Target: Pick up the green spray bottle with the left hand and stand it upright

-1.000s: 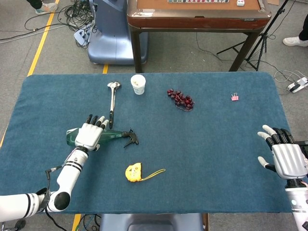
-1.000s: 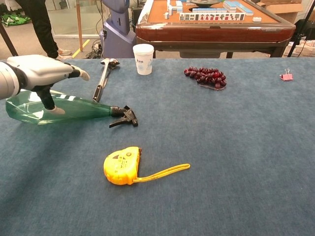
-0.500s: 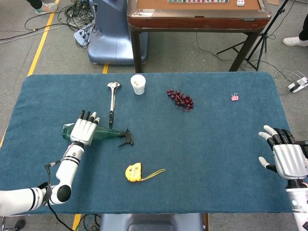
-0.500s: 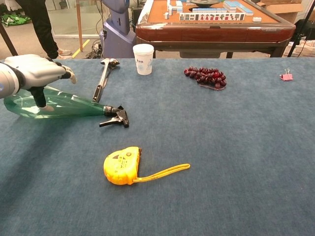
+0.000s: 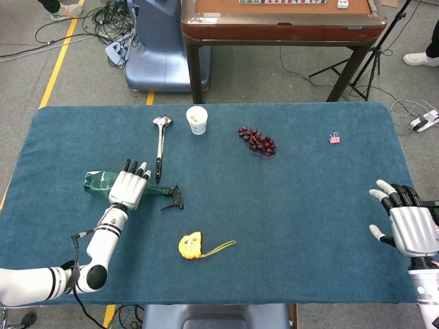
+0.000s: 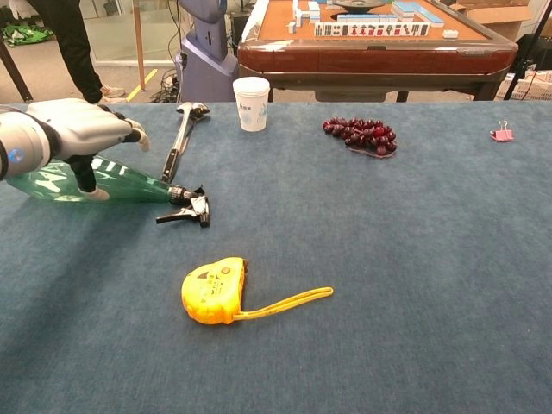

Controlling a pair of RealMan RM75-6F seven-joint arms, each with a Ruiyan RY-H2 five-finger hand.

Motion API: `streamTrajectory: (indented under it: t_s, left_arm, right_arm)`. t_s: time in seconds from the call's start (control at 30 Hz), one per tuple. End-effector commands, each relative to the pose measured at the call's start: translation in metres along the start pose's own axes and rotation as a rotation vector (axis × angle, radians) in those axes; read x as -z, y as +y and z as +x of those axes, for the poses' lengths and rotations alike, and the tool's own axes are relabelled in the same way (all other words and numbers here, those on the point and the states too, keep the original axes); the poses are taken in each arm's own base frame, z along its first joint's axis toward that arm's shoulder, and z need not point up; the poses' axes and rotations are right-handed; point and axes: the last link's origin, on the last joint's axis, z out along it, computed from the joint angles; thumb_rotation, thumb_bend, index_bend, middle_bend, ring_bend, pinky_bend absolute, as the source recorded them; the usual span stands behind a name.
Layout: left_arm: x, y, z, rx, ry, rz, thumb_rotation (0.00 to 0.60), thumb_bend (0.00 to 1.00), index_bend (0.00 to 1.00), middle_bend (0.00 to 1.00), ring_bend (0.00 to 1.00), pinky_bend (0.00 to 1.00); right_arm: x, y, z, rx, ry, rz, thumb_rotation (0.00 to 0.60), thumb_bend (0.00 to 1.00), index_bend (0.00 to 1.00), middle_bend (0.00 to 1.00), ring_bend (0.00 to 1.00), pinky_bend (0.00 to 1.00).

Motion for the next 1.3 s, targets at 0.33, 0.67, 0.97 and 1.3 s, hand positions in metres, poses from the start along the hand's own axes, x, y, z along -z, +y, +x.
streamTrajectory:
  t_s: [0.33, 0.67, 0.97, 1.3]
  left_arm:
    - [-0.015, 0.020, 0.000, -0.068, -0.020, 0.054, 0.600, 0.25, 0.23, 0.11, 0.06, 0.00]
    - [-0.022, 0.027, -0.002, -0.126, -0.029, 0.090, 0.600, 0.25, 0.29, 0.18, 0.09, 0.00]
    - [-0.030, 0.030, -0.007, -0.193, -0.026, 0.102, 0.600, 0.25, 0.37, 0.26, 0.13, 0.00]
    - [-0.029, 0.028, -0.009, -0.181, 0.039, 0.055, 0.600, 0.25, 0.47, 0.39, 0.23, 0.00]
  right_arm:
    - [0.005, 0.006, 0.000, -0.009, -0.003, -0.016, 0.600, 0.17, 0.25, 0.16, 0.11, 0.14]
    - [0.006, 0.009, 0.000, -0.020, -0.005, -0.022, 0.600, 0.17, 0.25, 0.16, 0.11, 0.14]
    - [0.008, 0.011, 0.000, -0.030, -0.005, -0.028, 0.600, 0.17, 0.25, 0.16, 0.11, 0.14]
    - [0.010, 0.014, 0.000, -0.035, 0.001, -0.038, 0.600, 0.17, 0.25, 0.16, 0.11, 0.14]
